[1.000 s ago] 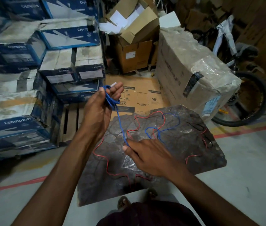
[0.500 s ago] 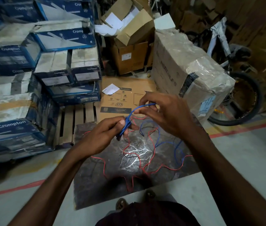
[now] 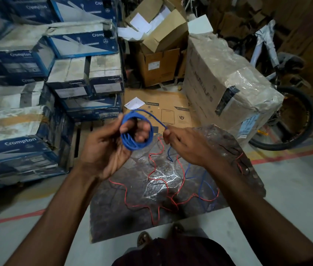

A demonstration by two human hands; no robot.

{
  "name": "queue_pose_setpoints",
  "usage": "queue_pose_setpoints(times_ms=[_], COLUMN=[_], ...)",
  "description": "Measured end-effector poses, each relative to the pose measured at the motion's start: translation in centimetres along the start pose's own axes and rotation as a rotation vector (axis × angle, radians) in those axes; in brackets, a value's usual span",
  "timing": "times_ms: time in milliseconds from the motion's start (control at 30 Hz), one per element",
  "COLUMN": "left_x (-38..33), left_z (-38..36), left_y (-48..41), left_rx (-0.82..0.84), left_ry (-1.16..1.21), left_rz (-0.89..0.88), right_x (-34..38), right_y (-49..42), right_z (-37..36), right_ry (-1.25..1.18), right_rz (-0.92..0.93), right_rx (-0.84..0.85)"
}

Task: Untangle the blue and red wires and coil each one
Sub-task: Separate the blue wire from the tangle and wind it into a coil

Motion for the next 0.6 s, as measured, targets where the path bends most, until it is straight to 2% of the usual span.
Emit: queue_pose_setpoints(times_ms=[200, 433, 500, 600], left_x=[-1.8, -1.6, -1.7, -1.0], left_z=[1.4, 4.5, 5.4, 6.1], left_y=[-2.1, -4.3, -4.3, -4.2], left_rx=[-0.310, -0.442, -0.470, -0.550], left_ry=[-0.193, -0.227, -0.215, -0.294], left_rz=[-0.173, -0.289, -0.312, -0.313], right_x=[0.3, 2.3, 2.8, 3.5], right_y=[2.9, 6.2, 7.2, 8.3], right_z=[-3.7, -7.1, -7.0, -5.9], right_ry=[-0.209, -0.683, -0.719, -0.556], right_rz=[-0.018, -0.123, -0.134, -0.110], right_rx=[0.107, 0.140, 0.133, 0.154])
Point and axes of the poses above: each hand's wrist, its own y-axis away from the middle knuckle, its own z-axis out of the back of the hand, x = y × z, the point moved 6 cm from there along -y, towards the middle knuckle, and after that the axes turned 10 degrees about -y, right-handed, at the moved point
